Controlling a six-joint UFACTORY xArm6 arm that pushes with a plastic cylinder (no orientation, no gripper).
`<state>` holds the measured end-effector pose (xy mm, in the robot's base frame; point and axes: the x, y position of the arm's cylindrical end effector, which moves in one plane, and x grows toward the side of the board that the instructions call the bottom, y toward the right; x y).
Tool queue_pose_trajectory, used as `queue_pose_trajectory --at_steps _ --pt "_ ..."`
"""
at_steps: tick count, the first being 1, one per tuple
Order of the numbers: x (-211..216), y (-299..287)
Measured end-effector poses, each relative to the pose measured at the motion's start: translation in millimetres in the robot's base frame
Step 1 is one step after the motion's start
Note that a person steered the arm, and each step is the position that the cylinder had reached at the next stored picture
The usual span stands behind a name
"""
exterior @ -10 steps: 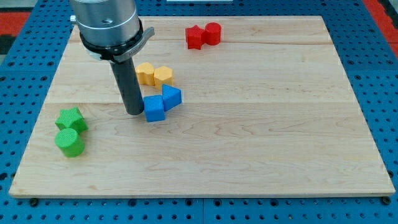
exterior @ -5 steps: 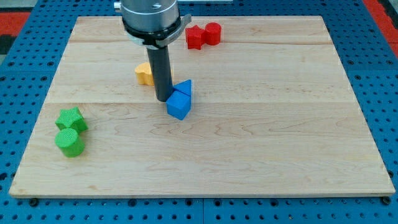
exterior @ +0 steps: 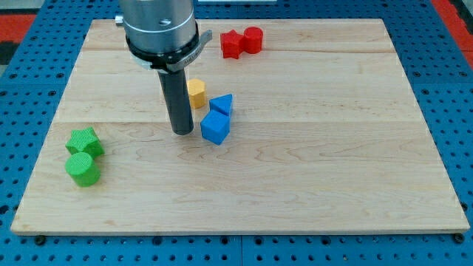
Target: Push the blue cube towards the right
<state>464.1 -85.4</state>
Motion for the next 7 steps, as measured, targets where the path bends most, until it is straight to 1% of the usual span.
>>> queue_pose_trajectory --at_steps 1,3,4,5,7 --pt "7 1" --pt "7 67" --pt "2 77" --pt "-14 77" --pt "-41 53"
